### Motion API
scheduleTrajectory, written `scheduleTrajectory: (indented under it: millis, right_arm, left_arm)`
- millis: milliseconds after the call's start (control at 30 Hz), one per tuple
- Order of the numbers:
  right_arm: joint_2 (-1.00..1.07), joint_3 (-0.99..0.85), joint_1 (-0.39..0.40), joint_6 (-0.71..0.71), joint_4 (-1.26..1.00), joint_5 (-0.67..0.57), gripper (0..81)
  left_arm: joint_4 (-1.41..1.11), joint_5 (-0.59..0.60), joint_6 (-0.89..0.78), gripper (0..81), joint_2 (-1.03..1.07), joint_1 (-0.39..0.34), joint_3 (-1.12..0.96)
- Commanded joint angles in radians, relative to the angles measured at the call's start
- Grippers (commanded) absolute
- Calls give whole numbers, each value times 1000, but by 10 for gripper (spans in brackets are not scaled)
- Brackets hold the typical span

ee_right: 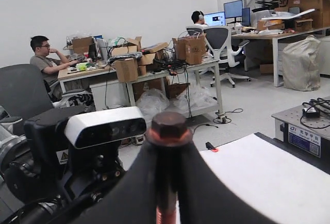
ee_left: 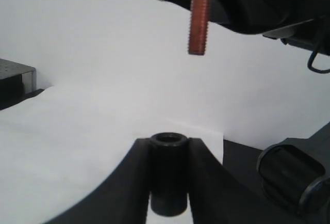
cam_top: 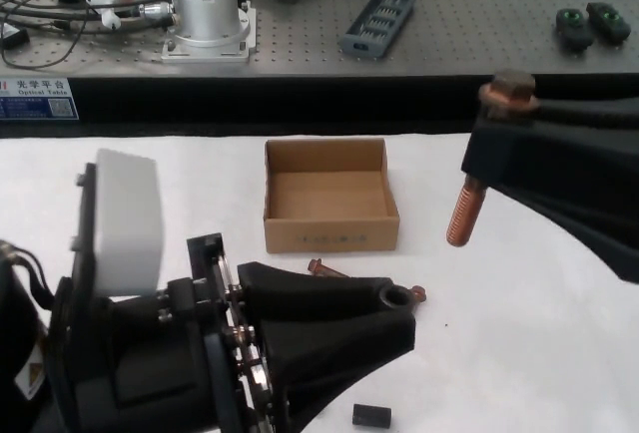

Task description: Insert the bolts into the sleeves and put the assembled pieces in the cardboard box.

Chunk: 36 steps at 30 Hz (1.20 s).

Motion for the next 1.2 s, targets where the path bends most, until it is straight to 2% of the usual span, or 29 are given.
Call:
scheduleTrajectory:
  millis: [0,600,1167]
  right_arm:
    - [20,-3,2,5,-18,-37,32]
    - [120,-3,2,48,-116,-146,32]
    - [120,-3,2,-6,-55,-150,32]
  left_arm:
    - [-61,-9,-27,6,1,-5,-2]
    - [-61,-9,-27,6,1,-5,-2]
    - [-98,-8,-35,6,1,-5,-2]
